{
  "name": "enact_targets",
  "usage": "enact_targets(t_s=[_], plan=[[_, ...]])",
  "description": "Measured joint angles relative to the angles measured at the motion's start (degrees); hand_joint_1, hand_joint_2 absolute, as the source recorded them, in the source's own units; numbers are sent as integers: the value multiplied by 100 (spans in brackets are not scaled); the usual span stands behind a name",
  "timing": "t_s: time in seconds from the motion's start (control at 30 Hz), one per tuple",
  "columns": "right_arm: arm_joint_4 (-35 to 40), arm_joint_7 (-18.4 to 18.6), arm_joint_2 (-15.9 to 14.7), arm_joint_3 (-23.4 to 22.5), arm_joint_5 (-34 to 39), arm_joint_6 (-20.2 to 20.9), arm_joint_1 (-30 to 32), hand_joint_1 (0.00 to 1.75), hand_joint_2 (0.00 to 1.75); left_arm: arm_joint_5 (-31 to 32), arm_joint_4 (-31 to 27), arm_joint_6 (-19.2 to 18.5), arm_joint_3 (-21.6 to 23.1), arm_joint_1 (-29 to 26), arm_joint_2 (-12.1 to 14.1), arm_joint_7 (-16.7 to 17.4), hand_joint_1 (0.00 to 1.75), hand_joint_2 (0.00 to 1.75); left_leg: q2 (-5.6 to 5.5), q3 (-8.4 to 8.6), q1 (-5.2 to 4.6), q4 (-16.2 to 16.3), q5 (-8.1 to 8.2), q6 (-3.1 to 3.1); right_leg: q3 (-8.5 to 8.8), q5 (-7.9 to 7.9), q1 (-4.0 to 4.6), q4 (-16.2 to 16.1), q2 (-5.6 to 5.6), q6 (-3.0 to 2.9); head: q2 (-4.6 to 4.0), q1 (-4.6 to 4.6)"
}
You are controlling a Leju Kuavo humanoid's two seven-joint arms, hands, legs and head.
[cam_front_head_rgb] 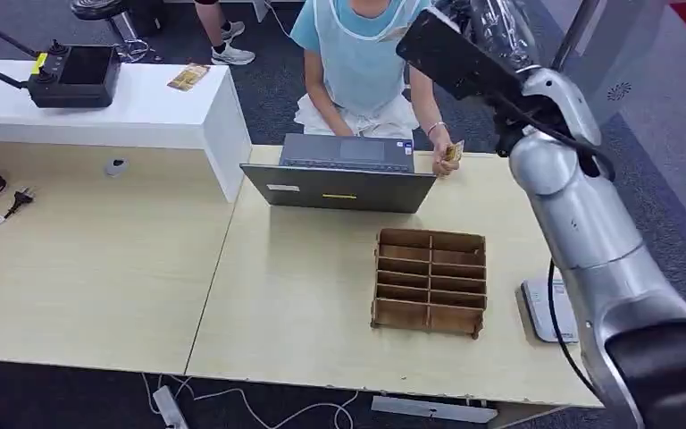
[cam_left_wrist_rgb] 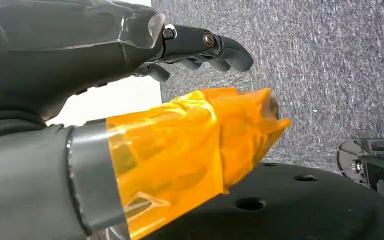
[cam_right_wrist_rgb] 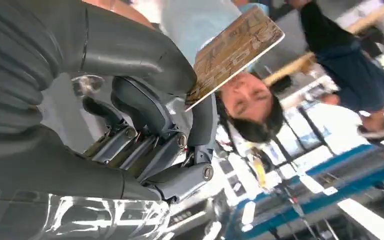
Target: Pass the card to the sensor for recognition and then transmit it.
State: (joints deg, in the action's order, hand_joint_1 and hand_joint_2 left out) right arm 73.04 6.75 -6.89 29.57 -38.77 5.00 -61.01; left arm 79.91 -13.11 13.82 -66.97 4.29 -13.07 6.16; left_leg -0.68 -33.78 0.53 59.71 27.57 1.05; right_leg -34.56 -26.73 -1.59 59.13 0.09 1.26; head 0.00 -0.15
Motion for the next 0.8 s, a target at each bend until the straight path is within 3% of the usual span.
enact_targets(t_s=[0.17, 0.3, 0.4, 0.7, 0.8], plan=[[-1407, 335, 286, 88, -324, -94, -599, 175, 175, 90, 2, -53, 48, 17, 11, -11, 0, 0, -2, 2, 0, 1, -6, 0, 0, 3, 0, 0, -2, -1, 0, 0], [-1450, 342, 293, 88, -328, -98, -623, 175, 175, 92, 2, -55, 50, 18, 11, -11, 0, 0, -3, 2, 0, 1, -6, 0, 0, 3, 1, 0, -2, -1, 0, 0], [-2598, 589, 470, 134, -459, -150, -1048, 175, 175, 136, 2, -68, 134, 21, 24, -11, 0, 0, -3, 2, 2, 1, -7, 2, 0, 4, 3, 0, -2, -2, 0, 0], [-3250, 678, 599, 155, -475, -164, -1246, 175, 175, 153, 2, -77, 182, 24, 26, -13, 0, 0, -2, 2, 3, 1, -7, 2, -2, 5, 4, 0, -1, -2, 0, -2], [-3581, 554, 641, 155, -488, 128, -1396, 175, 175, 177, 2, -85, 188, 24, 28, -26, 0, 0, -2, 2, 3, 1, -7, 3, -2, 6, 4, 0, -1, -4, 0, -2]])
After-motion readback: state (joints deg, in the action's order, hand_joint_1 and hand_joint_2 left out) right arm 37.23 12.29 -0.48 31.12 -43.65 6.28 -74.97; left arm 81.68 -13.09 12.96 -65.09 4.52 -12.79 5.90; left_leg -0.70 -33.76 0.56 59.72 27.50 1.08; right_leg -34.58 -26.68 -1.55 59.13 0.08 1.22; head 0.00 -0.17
